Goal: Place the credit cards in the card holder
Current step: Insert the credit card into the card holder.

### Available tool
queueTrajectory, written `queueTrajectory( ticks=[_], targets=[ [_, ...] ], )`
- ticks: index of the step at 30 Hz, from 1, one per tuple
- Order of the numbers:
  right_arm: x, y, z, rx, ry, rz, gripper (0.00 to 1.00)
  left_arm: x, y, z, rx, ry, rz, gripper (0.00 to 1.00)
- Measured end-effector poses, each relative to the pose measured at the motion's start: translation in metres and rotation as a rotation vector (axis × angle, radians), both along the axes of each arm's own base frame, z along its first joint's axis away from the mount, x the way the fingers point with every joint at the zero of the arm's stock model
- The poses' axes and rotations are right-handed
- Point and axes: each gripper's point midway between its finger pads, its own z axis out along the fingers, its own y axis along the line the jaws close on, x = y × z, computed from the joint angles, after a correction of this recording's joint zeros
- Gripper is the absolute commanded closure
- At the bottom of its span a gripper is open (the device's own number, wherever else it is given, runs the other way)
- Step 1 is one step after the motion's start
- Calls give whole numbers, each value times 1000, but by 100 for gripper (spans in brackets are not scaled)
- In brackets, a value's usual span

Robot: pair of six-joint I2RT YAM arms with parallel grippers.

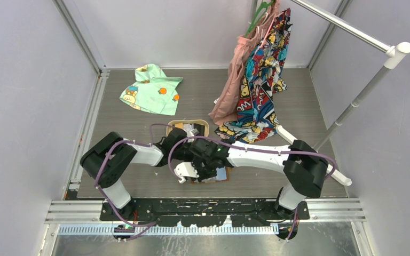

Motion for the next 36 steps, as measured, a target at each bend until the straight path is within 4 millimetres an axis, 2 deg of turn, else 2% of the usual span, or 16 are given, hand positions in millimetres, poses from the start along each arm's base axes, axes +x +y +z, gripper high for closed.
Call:
queueTrajectory(
  ticks=[5, 14, 24, 36],
  targets=[
    [12, 4, -8, -27, -64, -48, 95, 0, 0, 0, 0, -2, -1, 86],
    [28, -3, -18, -85, -132, -98, 95, 0, -1, 0, -3, 1, -7, 84],
    [33, -9, -19, -114, -166, -86, 95, 3, -4, 1, -3, -1, -9, 77],
    [38, -23, -24, -149, -138, -109, 95, 6, -4, 2, 7, -13, -14, 75]
  ],
)
